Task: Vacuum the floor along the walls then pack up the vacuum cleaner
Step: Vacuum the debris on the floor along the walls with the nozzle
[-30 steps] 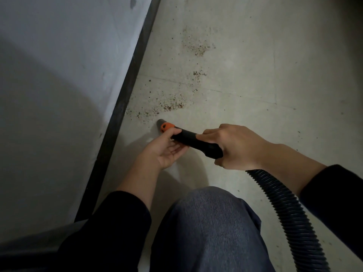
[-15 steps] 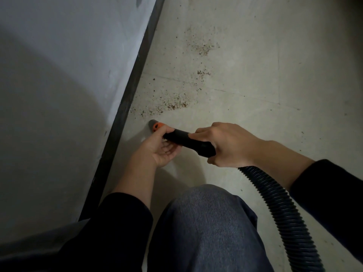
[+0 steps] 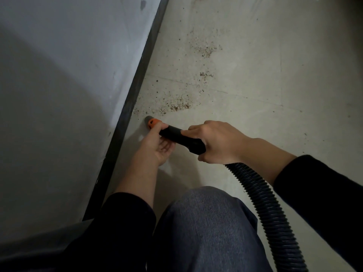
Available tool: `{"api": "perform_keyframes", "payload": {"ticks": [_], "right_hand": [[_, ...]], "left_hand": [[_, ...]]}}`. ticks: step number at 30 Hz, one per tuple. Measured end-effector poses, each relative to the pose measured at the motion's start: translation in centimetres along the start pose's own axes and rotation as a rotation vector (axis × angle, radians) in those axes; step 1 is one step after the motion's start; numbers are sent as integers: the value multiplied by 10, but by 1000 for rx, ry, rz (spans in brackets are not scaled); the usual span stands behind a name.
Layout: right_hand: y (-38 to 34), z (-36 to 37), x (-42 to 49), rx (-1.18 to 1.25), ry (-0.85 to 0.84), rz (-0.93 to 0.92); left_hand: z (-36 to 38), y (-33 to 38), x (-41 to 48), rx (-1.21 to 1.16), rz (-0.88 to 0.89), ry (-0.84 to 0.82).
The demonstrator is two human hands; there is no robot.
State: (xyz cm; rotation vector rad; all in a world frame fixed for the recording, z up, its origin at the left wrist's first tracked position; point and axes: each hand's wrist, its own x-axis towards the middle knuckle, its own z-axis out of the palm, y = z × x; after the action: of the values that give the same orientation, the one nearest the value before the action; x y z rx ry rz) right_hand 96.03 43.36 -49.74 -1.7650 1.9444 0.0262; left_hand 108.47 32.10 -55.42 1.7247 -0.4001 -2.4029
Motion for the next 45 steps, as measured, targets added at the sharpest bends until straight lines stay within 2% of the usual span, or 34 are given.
{"api": "perform_keyframes", "payload": {"ticks": [13,26,45], "right_hand": [[-11,8,22,52,55,-21],[-10,12,35,70,92,-35],[0,1,10,-12,65,32]], "left_hand": [[-2,6,0,-104,108,86],[-5,12,6,-129,166,104],[13,1,5,-37,96,35]]}}
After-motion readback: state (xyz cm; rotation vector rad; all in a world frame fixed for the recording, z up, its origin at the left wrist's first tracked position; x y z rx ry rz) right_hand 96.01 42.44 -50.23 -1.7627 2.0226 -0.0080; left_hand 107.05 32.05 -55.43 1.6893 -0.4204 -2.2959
